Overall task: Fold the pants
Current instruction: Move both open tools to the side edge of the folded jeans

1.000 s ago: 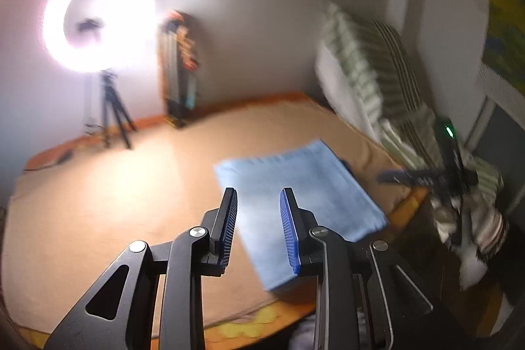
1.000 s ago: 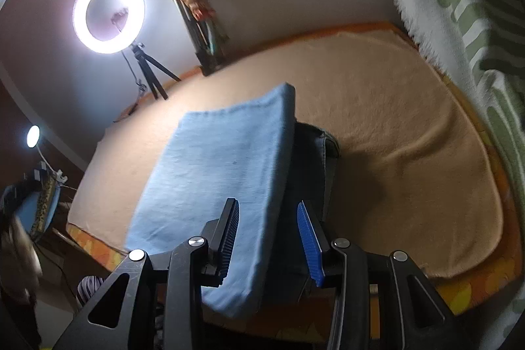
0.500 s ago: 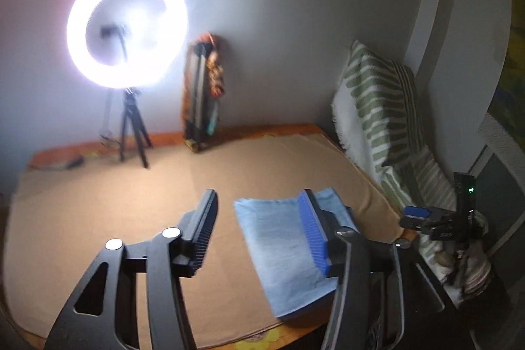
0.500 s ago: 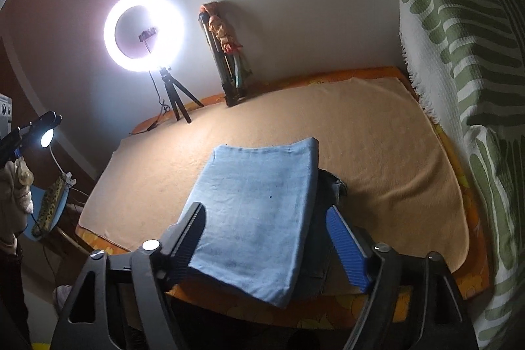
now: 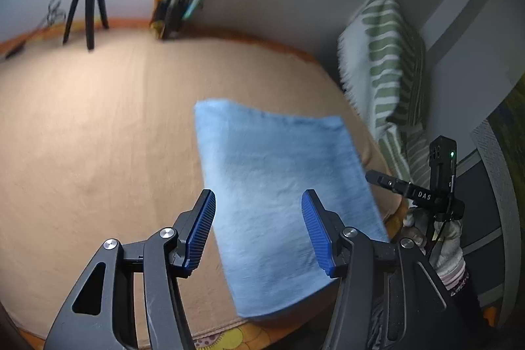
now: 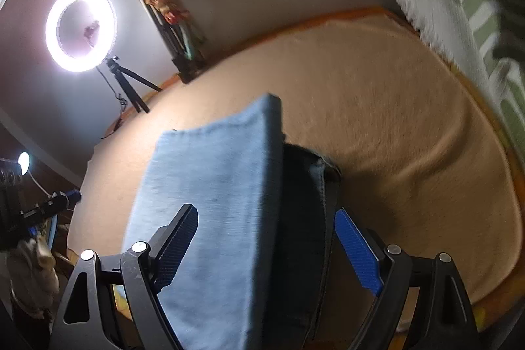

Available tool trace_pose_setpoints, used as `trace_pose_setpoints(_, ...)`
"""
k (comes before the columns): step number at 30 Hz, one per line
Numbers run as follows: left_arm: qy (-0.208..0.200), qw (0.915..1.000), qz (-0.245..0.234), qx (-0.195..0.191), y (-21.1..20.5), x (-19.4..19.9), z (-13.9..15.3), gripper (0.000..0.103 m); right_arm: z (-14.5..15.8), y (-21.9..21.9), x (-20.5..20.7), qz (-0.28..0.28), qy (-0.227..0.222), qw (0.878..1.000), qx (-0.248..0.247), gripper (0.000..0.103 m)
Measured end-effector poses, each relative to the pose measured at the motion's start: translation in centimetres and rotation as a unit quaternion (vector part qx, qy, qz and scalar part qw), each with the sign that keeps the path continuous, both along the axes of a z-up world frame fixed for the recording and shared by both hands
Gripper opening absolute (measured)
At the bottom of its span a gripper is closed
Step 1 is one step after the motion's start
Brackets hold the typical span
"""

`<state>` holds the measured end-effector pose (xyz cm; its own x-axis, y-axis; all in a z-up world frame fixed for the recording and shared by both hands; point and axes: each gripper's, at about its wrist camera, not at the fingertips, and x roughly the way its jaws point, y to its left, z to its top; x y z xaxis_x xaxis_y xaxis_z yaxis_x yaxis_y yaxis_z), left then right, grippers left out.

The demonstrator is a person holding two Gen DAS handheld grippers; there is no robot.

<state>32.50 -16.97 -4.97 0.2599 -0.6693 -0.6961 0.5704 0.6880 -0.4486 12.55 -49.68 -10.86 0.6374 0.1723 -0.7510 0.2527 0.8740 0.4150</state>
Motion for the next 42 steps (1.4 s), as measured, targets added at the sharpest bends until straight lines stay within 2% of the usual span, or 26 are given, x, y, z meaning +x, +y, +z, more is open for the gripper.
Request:
trace_pose_setpoints(5, 0.027, 0.9996, 0.001, -0.002, -0.6, 0.6, -2.8, 0.054, -2.1, -0.2, 0.7, 0.015, 0.020, 1.000, 0.001, 0.091)
trace_pose_setpoints(12, 0.040, 0.9991, -0.008, -0.012, -1.6, 1.4, -4.8, 0.054, -3.9, -0.7, 1.0, 0.016, 0.024, 0.999, 0.022, 0.091)
trace_pose_setpoints(17, 0.067, 0.9977, -0.001, -0.014, -2.3, 2.2, -6.5, 0.054, -4.2, 0.1, 1.7, 0.038, 0.042, 0.998, 0.003, 0.091)
trace_pose_setpoints(23, 0.087, 0.9960, 0.004, -0.019, -2.5, 2.7, -7.7, 0.054, -4.8, 0.1, 1.6, 0.040, 0.025, 0.999, 0.006, 0.094)
trace_pose_setpoints(27, 0.076, 0.9969, 0.005, -0.019, -2.8, 2.5, -7.6, 0.054, -4.9, 0.1, 1.4, 0.046, 0.003, 0.999, 0.003, 0.094)
trace_pose_setpoints(30, 0.072, 0.9972, 0.004, -0.020, -3.1, 2.5, -7.6, 0.055, -4.9, 0.0, 1.6, 0.052, -0.006, 0.999, 0.009, 0.086)
trace_pose_setpoints(31, 0.070, 0.9974, 0.003, -0.019, -3.3, 2.5, -7.6, 0.055, -4.9, -0.1, 1.7, 0.052, -0.011, 0.998, 0.017, 0.077)
trace_pose_setpoints(32, 0.066, 0.9976, 0.002, -0.018, -3.4, 2.5, -7.6, 0.055, -5.0, -0.1, 1.8, 0.056, -0.015, 0.998, 0.030, 0.073)
trace_pose_setpoints(34, 0.064, 0.9978, 0.003, -0.020, -3.6, 2.6, -7.6, 0.055, -5.1, 0.1, 2.0, 0.053, -0.023, 0.998, 0.039, 0.071)
trace_pose_setpoints(37, 0.059, 0.9980, 0.002, -0.020, -4.1, 2.7, -7.6, 0.055, -5.3, 1.0, 2.4, 0.048, -0.036, 0.998, 0.028, 0.067)
trace_pose_setpoints(40, 0.046, 0.9989, 0.002, -0.010, -4.6, 2.5, -7.5, 0.055, -5.2, 1.4, 2.8, 0.050, -0.034, 0.998, 0.025, 0.054)
trace_pose_setpoints(42, 0.033, 0.9995, 0.000, 0.000, -5.0, 2.3, -7.4, 0.050, -5.1, 1.3, 2.9, 0.047, -0.032, 0.998, 0.032, 0.049)
